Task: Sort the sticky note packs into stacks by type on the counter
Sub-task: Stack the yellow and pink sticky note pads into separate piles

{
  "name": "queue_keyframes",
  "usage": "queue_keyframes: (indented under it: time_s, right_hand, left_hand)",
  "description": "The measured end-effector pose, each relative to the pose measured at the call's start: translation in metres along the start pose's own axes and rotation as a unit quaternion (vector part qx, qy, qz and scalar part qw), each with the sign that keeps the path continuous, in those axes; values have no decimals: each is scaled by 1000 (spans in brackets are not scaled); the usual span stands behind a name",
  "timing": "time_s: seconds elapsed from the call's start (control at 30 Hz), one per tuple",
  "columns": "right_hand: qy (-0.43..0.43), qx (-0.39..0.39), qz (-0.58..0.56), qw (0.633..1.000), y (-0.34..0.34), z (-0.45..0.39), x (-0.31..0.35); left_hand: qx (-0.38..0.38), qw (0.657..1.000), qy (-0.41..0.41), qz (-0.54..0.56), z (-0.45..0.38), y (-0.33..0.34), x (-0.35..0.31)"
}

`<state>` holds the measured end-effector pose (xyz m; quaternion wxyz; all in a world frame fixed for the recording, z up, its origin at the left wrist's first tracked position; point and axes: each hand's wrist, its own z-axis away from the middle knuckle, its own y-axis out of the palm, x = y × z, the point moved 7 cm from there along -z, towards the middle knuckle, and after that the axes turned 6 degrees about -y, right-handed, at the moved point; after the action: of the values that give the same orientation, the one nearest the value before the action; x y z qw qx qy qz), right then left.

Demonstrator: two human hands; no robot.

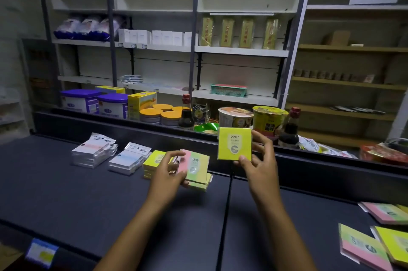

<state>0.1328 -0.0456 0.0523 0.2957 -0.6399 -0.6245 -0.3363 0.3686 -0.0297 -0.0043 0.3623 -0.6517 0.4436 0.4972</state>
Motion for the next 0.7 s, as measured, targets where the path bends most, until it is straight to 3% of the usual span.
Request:
queue_keyframes:
  time_s: [0.37,0.7]
  right_hand:
    - [8,-14,33,999,25,-29,-33]
    - [8,-13,61,998,26,-29,-46]
  left_hand:
    - [35,983,-27,-180,-57,25,52]
    - [59,902,33,-427,-55,40,66]
